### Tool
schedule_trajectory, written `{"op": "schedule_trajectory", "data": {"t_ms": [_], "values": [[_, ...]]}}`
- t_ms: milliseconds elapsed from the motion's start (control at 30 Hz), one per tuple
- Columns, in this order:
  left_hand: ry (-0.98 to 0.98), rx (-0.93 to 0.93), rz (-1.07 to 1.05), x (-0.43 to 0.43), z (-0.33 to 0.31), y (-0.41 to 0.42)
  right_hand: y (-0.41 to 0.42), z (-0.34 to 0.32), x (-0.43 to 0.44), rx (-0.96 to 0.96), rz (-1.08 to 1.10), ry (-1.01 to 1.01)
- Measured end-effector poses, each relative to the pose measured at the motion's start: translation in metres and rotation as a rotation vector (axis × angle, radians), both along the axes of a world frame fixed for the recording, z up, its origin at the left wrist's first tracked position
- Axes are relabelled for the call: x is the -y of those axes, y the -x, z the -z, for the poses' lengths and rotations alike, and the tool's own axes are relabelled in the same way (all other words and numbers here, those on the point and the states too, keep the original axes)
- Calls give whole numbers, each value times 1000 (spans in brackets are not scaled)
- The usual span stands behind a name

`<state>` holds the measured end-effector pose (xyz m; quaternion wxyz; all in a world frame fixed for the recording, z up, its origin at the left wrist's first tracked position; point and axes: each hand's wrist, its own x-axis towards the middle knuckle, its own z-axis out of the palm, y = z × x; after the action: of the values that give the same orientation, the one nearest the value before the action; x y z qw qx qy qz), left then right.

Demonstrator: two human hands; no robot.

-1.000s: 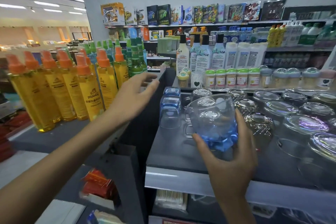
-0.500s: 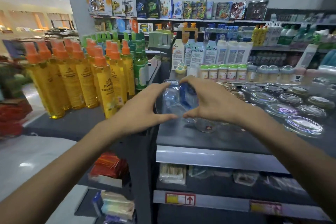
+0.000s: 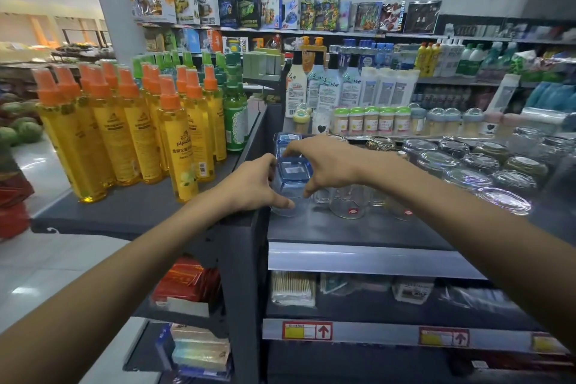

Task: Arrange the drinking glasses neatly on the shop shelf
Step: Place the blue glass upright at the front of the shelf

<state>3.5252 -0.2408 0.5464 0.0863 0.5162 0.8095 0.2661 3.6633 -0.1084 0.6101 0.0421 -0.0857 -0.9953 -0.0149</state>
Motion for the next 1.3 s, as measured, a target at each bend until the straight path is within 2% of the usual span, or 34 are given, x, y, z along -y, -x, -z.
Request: {"op": "schedule_trajectory", "data": {"t_ms": [400, 733, 1300], "values": [[-28, 300, 13, -5, 14, 7, 1, 23, -15, -108, 75, 122], [-200, 215, -17, 0, 8, 2, -16, 35, -15, -242, 62, 148], [-303, 311, -61, 0, 22, 0, -20, 52, -5, -313, 124, 91]]}}
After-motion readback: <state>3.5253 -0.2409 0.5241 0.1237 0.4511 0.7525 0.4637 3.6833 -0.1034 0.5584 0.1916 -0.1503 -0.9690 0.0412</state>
